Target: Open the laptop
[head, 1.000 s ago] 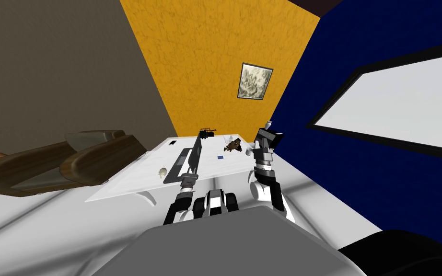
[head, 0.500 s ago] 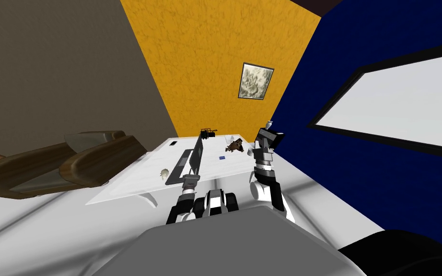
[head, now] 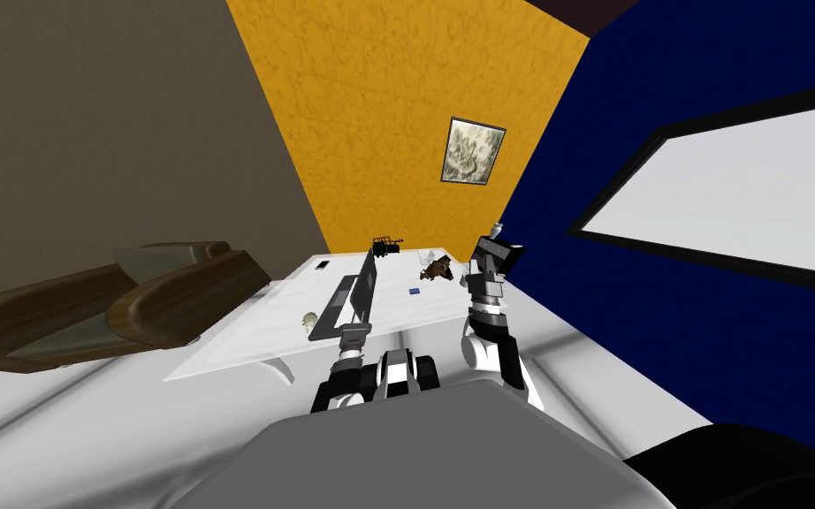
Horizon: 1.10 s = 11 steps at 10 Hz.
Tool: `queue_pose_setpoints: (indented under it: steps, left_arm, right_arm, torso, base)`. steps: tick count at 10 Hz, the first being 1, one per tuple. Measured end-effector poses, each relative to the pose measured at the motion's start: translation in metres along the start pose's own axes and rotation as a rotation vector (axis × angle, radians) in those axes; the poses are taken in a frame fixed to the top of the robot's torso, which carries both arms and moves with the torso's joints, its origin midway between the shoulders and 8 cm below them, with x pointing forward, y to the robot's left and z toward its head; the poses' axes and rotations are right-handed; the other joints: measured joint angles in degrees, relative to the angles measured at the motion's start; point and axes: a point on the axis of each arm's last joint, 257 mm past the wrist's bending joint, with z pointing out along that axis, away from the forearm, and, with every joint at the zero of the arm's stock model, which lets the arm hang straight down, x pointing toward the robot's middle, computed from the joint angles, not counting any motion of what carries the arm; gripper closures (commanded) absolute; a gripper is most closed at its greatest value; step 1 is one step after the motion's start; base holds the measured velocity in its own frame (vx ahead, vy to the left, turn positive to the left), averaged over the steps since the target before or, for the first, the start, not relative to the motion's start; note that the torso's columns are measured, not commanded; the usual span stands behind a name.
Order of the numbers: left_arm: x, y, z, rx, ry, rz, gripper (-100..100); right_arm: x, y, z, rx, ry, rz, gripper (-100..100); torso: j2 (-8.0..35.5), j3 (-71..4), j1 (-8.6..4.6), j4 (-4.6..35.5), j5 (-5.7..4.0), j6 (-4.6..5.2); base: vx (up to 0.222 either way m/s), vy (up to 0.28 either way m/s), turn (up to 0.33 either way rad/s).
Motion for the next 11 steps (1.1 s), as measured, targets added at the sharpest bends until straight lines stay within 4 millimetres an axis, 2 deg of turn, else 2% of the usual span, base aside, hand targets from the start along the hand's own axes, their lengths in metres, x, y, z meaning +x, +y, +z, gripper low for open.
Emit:
queue_pose_setpoints:
  steps: [3,11]
  left_arm:
    - [0.001,0.004,0.000,0.001,0.003,-0.067,100]
    - [-0.012,0.019,0.013,0.015,0.022,-0.398,100]
  right_arm:
    - [0.000,0.000,0.000,0.000,0.000,0.000,0]
    - [0.000,0.000,0.000,0.000,0.000,0.000,0]
  torso:
    - [0.02,0.03,-0.16,-0.04,-0.01,0.07]
    - [-0.39,-0.16,0.34,-0.50,0.20,-0.12]
  base:
    - [-0.008,0.043,-0.010]
    - [-0.014,0.071,-0.016]
